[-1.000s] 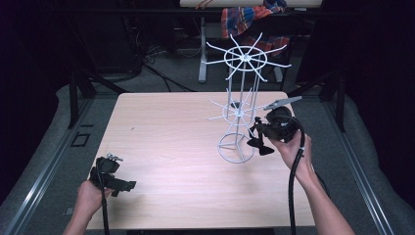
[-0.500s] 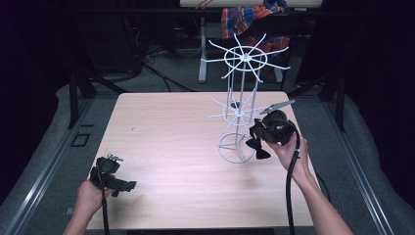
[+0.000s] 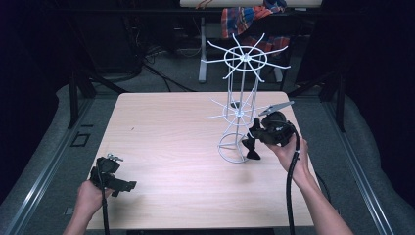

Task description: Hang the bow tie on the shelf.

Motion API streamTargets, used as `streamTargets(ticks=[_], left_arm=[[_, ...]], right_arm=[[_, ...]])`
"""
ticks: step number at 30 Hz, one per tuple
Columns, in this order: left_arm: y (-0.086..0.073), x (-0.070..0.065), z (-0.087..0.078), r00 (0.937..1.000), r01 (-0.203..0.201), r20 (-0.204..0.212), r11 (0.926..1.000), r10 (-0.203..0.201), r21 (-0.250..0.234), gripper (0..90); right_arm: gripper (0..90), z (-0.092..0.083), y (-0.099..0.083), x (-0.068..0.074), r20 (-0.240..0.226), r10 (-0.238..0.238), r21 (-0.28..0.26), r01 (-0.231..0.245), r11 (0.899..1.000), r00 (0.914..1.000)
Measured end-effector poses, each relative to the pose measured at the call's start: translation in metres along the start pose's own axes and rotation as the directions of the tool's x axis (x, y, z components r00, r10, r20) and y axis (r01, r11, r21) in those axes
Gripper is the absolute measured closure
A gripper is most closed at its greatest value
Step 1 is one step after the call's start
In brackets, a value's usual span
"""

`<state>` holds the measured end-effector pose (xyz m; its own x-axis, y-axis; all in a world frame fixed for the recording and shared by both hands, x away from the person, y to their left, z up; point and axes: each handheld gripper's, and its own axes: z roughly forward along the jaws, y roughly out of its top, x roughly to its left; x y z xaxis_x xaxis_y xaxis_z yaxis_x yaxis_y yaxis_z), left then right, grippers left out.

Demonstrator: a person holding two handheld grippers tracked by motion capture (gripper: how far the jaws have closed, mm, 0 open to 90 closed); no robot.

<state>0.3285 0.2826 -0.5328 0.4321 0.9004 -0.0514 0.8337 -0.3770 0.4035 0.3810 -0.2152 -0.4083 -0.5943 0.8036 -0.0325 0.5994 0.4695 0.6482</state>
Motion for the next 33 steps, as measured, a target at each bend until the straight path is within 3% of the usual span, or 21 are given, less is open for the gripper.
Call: streamTargets(ticks=[15,33], left_arm=[[0.000,0.000,0.000,1.0000,-0.002,0.000,1.0000,0.002,0.003,0.0],[0.000,0.000,0.000,1.0000,0.001,-0.001,1.0000,-0.001,-0.001,0.0]], right_arm=[[69.9,-0.019,-0.003,0.002,-0.012,-0.008,-0.016,0.008,1.000,0.9999],[36.2,-0.048,-0.029,0.000,-0.059,-0.023,-0.031,0.021,0.999,0.9980]])
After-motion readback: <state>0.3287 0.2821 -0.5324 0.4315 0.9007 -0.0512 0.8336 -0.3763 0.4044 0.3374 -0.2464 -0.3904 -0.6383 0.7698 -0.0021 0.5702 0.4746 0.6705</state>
